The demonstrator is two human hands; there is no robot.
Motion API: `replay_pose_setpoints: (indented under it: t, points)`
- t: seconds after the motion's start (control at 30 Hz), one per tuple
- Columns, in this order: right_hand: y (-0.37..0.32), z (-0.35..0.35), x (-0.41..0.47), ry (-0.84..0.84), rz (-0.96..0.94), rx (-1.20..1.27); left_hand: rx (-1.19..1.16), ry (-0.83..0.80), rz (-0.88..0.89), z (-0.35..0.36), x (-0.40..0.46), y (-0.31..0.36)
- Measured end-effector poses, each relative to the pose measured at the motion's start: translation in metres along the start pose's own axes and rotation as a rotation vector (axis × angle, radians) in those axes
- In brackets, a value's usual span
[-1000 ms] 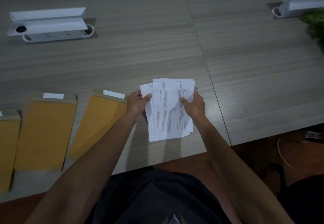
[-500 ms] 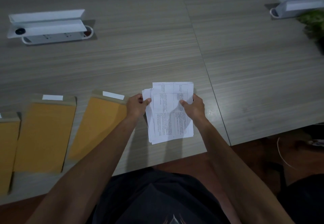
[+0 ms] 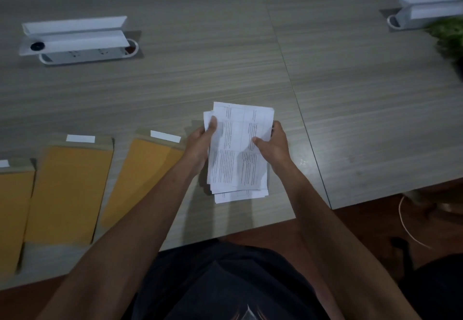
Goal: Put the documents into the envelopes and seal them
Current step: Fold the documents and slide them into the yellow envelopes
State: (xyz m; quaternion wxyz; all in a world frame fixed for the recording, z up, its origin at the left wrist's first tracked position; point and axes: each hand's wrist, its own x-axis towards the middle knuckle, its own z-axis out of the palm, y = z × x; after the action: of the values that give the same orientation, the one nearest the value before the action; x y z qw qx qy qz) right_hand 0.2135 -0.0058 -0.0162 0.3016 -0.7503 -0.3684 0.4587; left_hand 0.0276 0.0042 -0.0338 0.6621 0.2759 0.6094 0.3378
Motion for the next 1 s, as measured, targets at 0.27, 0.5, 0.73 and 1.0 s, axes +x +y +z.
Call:
replay_pose_setpoints:
  t: [0.27,0.5,0.73,1.0]
  points:
    - [-0.028,0.034,-0.002,-0.248,-0.071,0.047,-0.067,0.150,0.101,-0.047,-0.010,0.014]
    - [-0.048,0.105,-0.026,-0.450,-0.033,0.068,-0.385,0.425,0.134,-0.130,-0.041,0.022]
    - [-0.071,0.193,-0.070,-0.726,0.132,0.483,-0.760,0.430,0.120,-0.220,-0.063,0.014]
    - [-0.102,0.294,-0.127,-0.660,-0.020,0.470,-0.739,0.360,0.172,-0.345,-0.084,0.015]
